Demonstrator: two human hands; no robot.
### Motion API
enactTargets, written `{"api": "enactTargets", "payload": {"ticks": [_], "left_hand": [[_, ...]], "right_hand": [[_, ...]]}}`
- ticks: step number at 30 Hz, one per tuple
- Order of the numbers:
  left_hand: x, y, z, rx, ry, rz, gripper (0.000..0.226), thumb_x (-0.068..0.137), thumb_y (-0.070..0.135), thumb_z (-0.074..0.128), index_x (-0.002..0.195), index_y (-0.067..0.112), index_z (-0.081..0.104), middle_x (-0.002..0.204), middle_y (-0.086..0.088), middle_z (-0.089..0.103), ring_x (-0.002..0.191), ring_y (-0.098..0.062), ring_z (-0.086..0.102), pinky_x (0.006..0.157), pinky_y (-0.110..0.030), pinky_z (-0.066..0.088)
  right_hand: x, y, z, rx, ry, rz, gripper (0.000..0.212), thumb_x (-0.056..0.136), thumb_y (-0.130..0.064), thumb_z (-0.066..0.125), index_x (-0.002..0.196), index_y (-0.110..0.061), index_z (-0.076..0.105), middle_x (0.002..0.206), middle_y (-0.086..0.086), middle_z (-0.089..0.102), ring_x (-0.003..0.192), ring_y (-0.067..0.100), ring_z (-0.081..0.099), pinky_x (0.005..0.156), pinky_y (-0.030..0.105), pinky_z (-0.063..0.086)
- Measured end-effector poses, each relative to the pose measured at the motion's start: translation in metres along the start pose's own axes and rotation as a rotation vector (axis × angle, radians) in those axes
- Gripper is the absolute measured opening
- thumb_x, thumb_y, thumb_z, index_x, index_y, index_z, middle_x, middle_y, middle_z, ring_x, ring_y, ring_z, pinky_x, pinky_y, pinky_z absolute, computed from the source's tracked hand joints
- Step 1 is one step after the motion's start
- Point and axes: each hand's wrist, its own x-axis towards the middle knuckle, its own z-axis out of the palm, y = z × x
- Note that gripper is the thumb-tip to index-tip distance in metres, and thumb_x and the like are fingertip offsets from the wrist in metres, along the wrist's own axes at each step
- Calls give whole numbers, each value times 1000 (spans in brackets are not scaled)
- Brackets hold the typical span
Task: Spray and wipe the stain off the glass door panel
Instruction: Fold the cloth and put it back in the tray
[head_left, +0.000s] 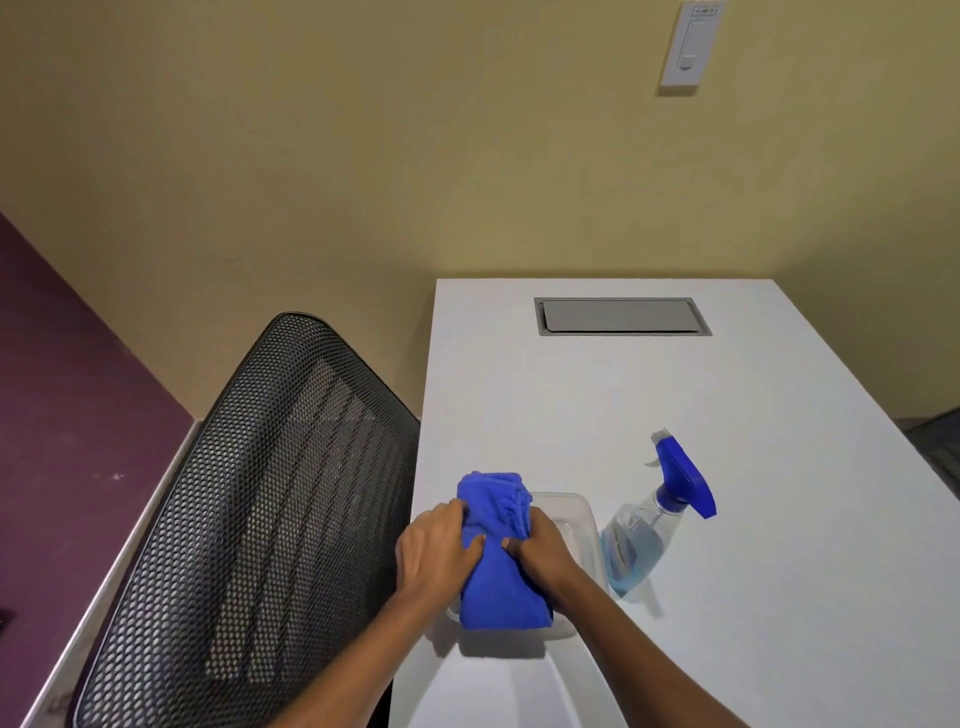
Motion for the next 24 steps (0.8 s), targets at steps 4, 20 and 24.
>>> {"api": "enactTargets", "payload": {"ticks": [4,20,24], "left_hand": [[-5,0,18,25,-21,29,25,94,36,51,110,20,61,121,2,58,124,-23,40,101,-41,35],[-6,8,40,198,-225,-2,35,92,27,48,126,19,52,149,-4,32,147,-35,3,119,-42,15],[-8,10,39,232,-181,-30,34,93,25,43,126,23,51,150,-2,35,147,-37,3,117,-47,11]], "right_hand": [[12,1,4,-105,-67,53,32,83,2,47,110,-13,59,102,16,64,93,26,62,81,40,53],[36,9,18,-591,-100,163,35,86,-5,50,120,-8,56,119,17,64,109,32,60,96,42,51],[29,9,22,-721,34,190,39,88,-22,52,125,-11,48,125,14,54,118,33,51,95,41,47]]}}
